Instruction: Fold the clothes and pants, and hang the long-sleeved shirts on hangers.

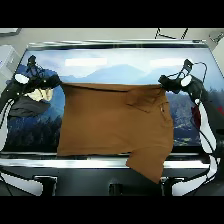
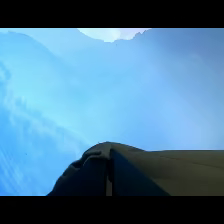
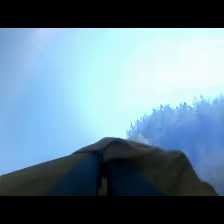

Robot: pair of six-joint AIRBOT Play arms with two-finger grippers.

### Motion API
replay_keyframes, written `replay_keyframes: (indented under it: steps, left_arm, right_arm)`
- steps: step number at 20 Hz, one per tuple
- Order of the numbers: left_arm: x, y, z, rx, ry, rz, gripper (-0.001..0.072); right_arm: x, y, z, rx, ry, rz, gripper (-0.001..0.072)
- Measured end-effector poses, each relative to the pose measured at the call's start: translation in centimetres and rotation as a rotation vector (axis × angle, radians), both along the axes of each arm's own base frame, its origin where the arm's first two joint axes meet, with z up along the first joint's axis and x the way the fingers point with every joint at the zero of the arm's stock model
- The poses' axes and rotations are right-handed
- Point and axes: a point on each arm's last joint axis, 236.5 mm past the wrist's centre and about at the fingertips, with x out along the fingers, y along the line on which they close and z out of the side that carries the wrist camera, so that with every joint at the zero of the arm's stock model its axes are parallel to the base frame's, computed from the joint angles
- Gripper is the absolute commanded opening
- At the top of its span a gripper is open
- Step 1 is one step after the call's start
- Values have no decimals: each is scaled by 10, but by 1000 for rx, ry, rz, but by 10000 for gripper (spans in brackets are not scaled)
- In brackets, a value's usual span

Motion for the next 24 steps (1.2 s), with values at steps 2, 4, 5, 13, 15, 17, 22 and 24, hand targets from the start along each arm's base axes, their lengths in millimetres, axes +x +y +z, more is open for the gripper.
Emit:
replay_keyframes:
  steps: [2,4,5,13,15,17,22,24]
  left_arm:
    - [-18,-11,-6,-25,76,-58,19]
    - [-42,-14,-5,-53,159,-116,19]
    - [-57,-14,-2,-65,203,-149,19]
    - [-184,-9,-32,-80,625,-328,19]
    - [-203,-13,-49,-107,690,-330,19]
    - [-215,-16,-61,-125,724,-329,19]
    - [-224,-24,-70,-166,747,-334,566]
    - [-221,-18,-58,-186,734,-333,565]
  right_arm:
    - [-20,-5,-9,34,102,6,39]
    - [-49,-10,-6,76,213,25,39]
    - [-65,-11,-1,89,265,51,39]
    - [-194,-12,-4,69,655,228,39]
    - [-210,-8,-20,91,707,224,39]
    - [-220,-5,-31,112,738,210,39]
    - [-225,-1,-38,135,747,190,517]
    - [-221,-6,-26,128,738,201,519]
